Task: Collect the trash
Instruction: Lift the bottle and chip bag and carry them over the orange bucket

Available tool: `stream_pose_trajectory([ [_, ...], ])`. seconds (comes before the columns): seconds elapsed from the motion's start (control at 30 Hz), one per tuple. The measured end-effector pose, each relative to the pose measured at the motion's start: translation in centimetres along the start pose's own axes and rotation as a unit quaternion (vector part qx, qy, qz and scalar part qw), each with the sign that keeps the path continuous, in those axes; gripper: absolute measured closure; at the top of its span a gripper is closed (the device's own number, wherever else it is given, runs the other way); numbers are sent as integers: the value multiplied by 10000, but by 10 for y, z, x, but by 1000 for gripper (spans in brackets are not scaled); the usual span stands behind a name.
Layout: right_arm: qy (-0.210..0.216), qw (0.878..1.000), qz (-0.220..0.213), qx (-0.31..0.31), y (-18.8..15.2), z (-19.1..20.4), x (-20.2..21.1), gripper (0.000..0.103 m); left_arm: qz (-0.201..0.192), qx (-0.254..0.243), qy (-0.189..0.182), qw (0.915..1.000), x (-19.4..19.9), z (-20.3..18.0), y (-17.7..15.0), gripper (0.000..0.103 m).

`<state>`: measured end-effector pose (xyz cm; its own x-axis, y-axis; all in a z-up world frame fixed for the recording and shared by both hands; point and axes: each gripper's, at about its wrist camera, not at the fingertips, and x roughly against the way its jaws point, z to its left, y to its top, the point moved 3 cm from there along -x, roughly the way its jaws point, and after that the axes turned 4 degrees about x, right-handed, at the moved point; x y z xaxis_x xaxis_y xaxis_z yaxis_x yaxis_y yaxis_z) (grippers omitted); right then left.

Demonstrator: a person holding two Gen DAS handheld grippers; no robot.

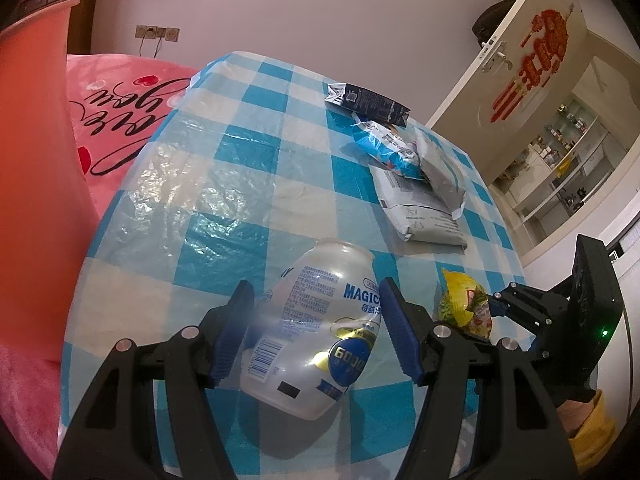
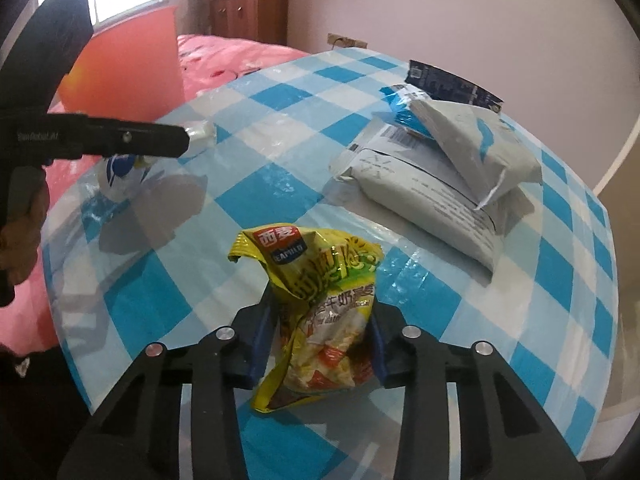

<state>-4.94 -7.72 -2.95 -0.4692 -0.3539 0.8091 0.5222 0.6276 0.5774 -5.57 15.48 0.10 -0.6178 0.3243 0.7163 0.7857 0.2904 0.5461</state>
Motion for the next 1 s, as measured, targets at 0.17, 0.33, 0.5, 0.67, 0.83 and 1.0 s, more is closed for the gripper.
stream_pose_trajectory([
  [0.17, 2, 9986, -125, -510, 1, -7, 8, 76, -47, -33, -19, 10000, 2, -2, 1, 38],
  [0.33, -67, 9972, -292, -690, 14, -9, 25, 76, -164, -31, -70, 9998, 12, -3, 6, 38],
  [0.5, 22, 9958, -370, -834, 34, -8, 41, 76, -359, -118, -134, 9992, 32, -9, 13, 38],
  [0.67, 223, 9939, -549, -927, 63, -2, 55, 76, -660, -198, -127, 9975, 61, -12, 26, 38],
  [0.83, 543, 9913, -813, -886, 102, 10, 73, 76, -1058, -184, -46, 9942, 99, -7, 45, 38],
  [1.0, 1026, 9859, -1126, -692, 155, 33, 87, 76, -1576, -86, 181, 9873, 147, 9, 65, 38],
])
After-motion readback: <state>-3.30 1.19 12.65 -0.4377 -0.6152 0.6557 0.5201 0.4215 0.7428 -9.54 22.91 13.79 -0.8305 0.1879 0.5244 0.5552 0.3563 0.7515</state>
